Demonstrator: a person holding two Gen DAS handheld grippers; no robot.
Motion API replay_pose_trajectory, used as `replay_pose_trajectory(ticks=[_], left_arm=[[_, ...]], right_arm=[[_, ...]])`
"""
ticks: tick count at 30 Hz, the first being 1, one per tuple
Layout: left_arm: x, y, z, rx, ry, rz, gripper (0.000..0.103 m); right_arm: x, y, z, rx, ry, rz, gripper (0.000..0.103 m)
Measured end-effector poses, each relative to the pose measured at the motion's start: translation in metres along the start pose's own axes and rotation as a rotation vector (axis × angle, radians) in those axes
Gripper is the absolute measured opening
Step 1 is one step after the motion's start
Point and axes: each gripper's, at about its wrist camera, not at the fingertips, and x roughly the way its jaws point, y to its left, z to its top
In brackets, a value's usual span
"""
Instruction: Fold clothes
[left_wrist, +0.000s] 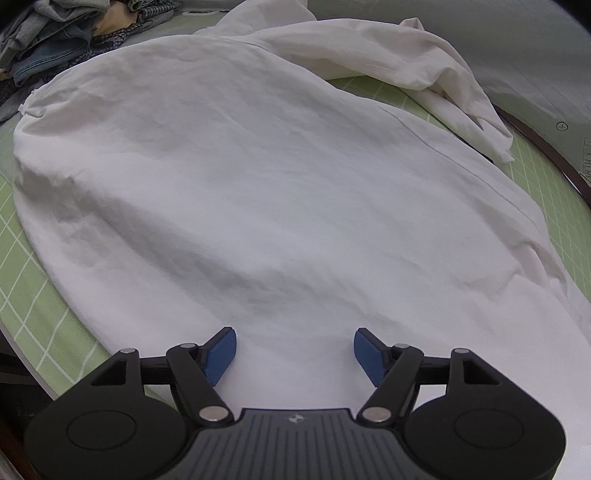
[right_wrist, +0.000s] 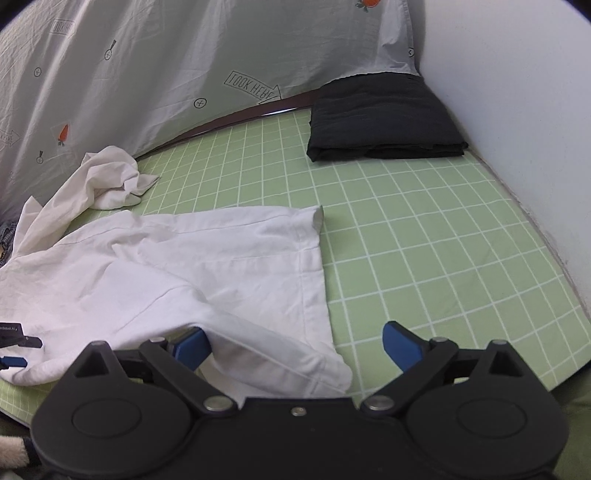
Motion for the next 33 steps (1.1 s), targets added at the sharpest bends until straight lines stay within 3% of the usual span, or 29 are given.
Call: replay_pose_trajectory(ticks=[7, 14, 18, 23, 29, 33], left_arm=[[0.001, -0.005, -0.001, 0.037, -0.005, 0.006, 0.081], [0.005, -0.015, -0.003, 0.05, -0.011, 0.045, 0.088], [0.008, -0.021, -0.002, 0.071, 0.0, 0.07, 0.092], [0.012, -0.027, -0.004, 0.108, 0.003, 0.09, 0.096], [0.016, -0.03, -0.003, 0.123, 0.013, 0.092, 0.101], [0.018, -0.032, -0.003, 0.118, 0.014, 0.097, 0.103]], right_arm=[[-0.026, -0.002, 0.007, -0.054, -0.024, 0.024, 0.099], [-0.038, -0.048, 0.018, 0.141, -0.125, -0.096, 0.099], [-0.015, -0.038, 0.024, 0.091, -0.102, -0.111, 0.1], [0.035, -0.024, 0.032, 0.087, -0.053, -0.043, 0.099], [0.098, -0.018, 0.062, 0.079, 0.001, -0.007, 0.077], [0.138, -0.025, 0.082, 0.133, 0.047, 0.056, 0.073]])
